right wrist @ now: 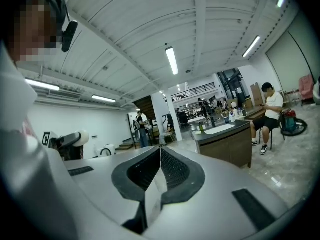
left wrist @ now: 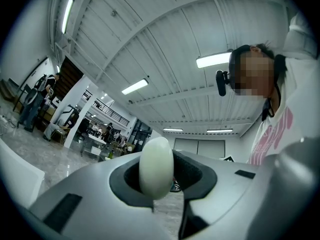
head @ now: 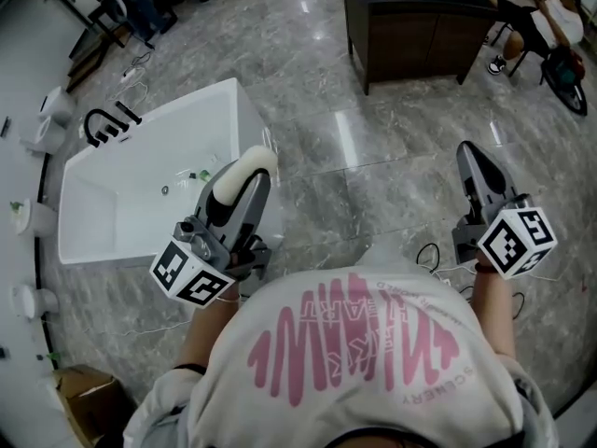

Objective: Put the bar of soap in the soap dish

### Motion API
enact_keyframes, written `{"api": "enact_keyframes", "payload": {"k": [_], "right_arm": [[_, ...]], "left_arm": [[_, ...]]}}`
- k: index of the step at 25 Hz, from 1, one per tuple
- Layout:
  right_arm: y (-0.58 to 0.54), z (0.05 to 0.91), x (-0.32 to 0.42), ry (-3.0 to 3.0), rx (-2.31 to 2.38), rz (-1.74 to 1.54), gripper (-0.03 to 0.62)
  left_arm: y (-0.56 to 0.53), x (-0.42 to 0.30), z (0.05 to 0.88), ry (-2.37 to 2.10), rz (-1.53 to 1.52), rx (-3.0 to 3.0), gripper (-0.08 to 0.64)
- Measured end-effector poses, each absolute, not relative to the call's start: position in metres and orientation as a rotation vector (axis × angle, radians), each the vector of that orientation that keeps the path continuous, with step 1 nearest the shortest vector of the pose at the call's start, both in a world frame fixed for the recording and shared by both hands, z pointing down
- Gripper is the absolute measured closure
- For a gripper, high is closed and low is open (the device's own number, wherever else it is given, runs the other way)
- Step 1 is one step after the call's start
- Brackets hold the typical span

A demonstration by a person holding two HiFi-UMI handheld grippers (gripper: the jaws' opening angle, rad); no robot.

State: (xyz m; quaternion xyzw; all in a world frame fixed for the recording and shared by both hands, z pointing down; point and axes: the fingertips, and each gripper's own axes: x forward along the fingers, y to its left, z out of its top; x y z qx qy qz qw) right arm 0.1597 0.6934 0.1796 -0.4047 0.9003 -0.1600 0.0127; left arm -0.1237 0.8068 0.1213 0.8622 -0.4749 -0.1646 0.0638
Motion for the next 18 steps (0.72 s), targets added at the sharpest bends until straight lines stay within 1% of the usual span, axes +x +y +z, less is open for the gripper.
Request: {"api": "enact_keyframes", "payload": {"k": [5,12,18], "right_arm": [[0.68,0.194,0.173,2.832,-1.446,-0.47,0.575],[0.649,0.206,0.149,2.945,-1.349,-0.396,0.574],[0.588,0.219,0.144,3.013,-1.232,-0.395,0.574]], "left_arm": [[0.797,-0.118,0.134,-1.394,-0.443,2.625,0.446],[0.764,-0.122,0.143,-1.417,-0.432,2.593,0.446],[0.709,-0.11,0.151,-1.433,-0.388,2.554,0.446]]}}
